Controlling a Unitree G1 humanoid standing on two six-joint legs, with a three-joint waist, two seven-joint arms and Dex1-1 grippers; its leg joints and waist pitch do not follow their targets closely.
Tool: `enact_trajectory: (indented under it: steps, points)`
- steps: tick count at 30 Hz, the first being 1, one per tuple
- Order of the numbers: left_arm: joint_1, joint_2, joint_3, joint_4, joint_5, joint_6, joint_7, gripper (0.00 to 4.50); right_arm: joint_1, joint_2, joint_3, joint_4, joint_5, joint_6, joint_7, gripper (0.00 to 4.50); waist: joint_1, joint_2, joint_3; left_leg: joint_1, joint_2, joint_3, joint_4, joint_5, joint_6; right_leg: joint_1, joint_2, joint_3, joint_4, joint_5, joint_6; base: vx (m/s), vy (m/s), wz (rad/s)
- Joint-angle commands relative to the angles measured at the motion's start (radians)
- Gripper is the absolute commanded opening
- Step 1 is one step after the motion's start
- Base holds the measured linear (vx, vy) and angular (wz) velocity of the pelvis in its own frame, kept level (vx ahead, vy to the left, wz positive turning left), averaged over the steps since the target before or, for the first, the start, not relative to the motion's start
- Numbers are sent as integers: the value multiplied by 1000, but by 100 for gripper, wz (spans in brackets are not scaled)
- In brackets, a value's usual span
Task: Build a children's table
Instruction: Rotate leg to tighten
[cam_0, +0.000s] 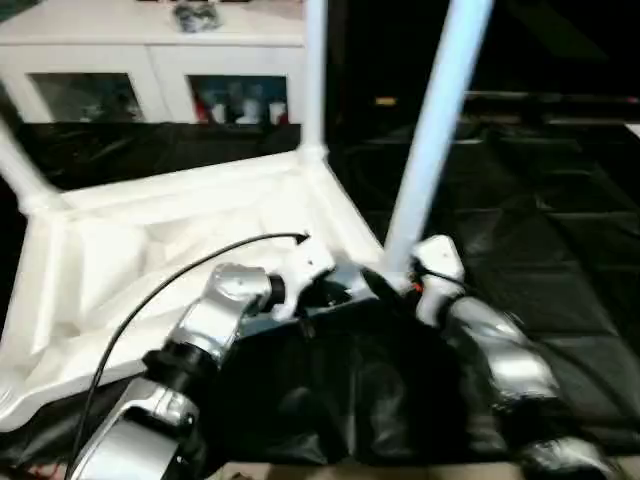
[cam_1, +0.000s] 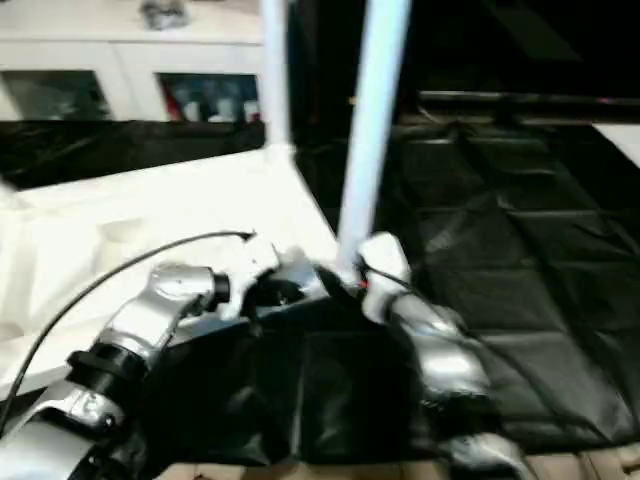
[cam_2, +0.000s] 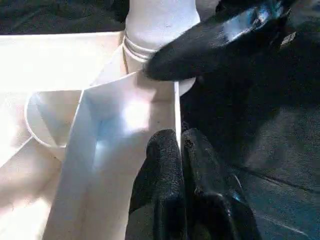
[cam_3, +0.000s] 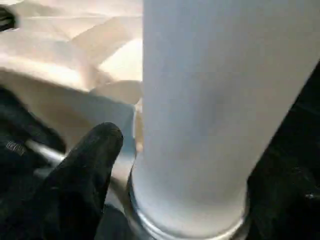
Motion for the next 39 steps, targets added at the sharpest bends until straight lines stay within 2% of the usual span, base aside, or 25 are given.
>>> enact_trajectory:
  steps: [1,4,7,12,15,16,17,18,19,21,23,25,26,27,30,33,35,37,39]
  points:
    - [-3,-34,-15,-24,-26,-38,-9,0,25,-36,-13,-72,66,26,115,373,-2,-15,-60,13,22,-2,-55,-209,98,47,-36,35,-55,-146,-224,0,0,0]
    - [0,-31,-16,-24,-26,-41,-20,0,45,-94,-66,-101,108,50,173,373,3,-18,-59,7,19,-4,-54,-198,110,50,-39,32,-57,-187,-217,0,0,0]
    - [4,-27,-18,-28,-31,-40,-28,0,80,-174,-120,-129,156,84,245,373,9,-18,-55,15,22,-2,-55,-225,103,44,-39,33,-68,-263,-201,0,0,0]
    - [15,-18,-24,-40,-26,-54,-30,0,112,-233,-140,-144,179,102,285,373,6,-22,-56,8,18,-4,-54,-222,98,44,-39,29,-72,-306,-179,0,0,0]
    - [36,-18,-1,-71,-46,-76,-11,0,159,-272,-155,-225,243,184,332,373,11,-25,-56,5,21,-6,-55,-208,112,47,-39,29,-69,-290,-175,0,0,0]
    - [36,-18,-1,-71,-46,-76,-11,0,159,-272,-155,-225,243,184,332,373,11,-25,-56,6,21,-6,-54,-206,116,47,-38,29,-69,-284,-177,0,0,0]
    - [41,-18,6,-84,-56,-68,-13,28,172,-277,-152,-248,254,201,343,376,9,-22,-58,4,20,-7,-54,-193,118,48,-37,28,-66,-270,-180,0,0,0]
    - [51,-10,20,-116,-74,-31,-21,56,190,-279,-138,-285,269,225,361,376,10,-22,-59,5,21,-6,-52,-191,120,44,-38,28,-65,-261,-184,0,0,0]
    - [59,0,28,-141,-85,-4,-27,56,199,-276,-128,-305,277,240,367,376,14,-21,-60,4,21,-6,-51,-185,121,48,-41,28,-61,-249,-192,0,0,0]
    - [78,22,47,-201,-111,60,-43,75,218,-269,-107,-349,294,273,377,376,13,-18,-59,5,26,-6,-54,-180,118,45,-39,28,-58,-228,-214,0,0,0]
    - [94,39,63,-246,-128,87,-50,91,216,-253,-93,-350,286,267,369,376,10,-20,-57,4,25,-6,-56,-198,113,43,-39,27,-59,-243,-214,0,0,0]
    - [121,70,74,-305,-145,118,-64,108,212,-236,-70,-357,283,271,357,376,6,-21,-53,7,22,-5,-57,-227,97,40,-38,27,-69,-303,-194,0,0,0]
    - [131,82,77,-325,-149,130,-70,108,210,-229,-62,-360,282,272,354,376,7,-19,-54,8,24,-7,-59,-227,89,42,-40,28,-65,-305,-192,0,0,0]
    - [147,101,81,-356,-155,149,-82,121,209,-220,-48,-368,282,277,352,376,2,-19,-48,2,21,-8,-63,-242,84,41,-39,27,-71,-345,-175,0,0,0]
    - [186,148,92,-428,-173,196,-108,141,199,-192,-13,-388,278,289,344,376,-2,-12,-50,11,24,-9,-65,-259,64,35,-36,30,-71,-352,-163,0,0,0]
    - [230,228,94,-512,-189,277,-137,171,172,-140,24,-393,258,300,307,376,-4,-6,-50,14,24,-11,-69,-273,45,32,-34,31,-67,-335,-173,0,0,0]
    - [260,286,93,-564,-203,333,-165,181,153,-108,48,-377,245,303,285,376,-6,-9,-49,15,23,-11,-72,-285,34,31,-32,31,-65,-343,-170,0,0,0]
    - [288,335,98,-604,-224,381,-194,213,128,-72,69,-343,231,291,268,376,-13,-6,-48,14,22,-11,-73,-289,27,31,-31,32,-63,-339,-171,0,0,0]
    - [310,374,104,-634,-240,417,-210,220,94,-32,81,-290,201,276,220,376,-21,-4,-48,16,19,-11,-74,-297,14,28,-31,32,-61,-342,-179,0,0,0]
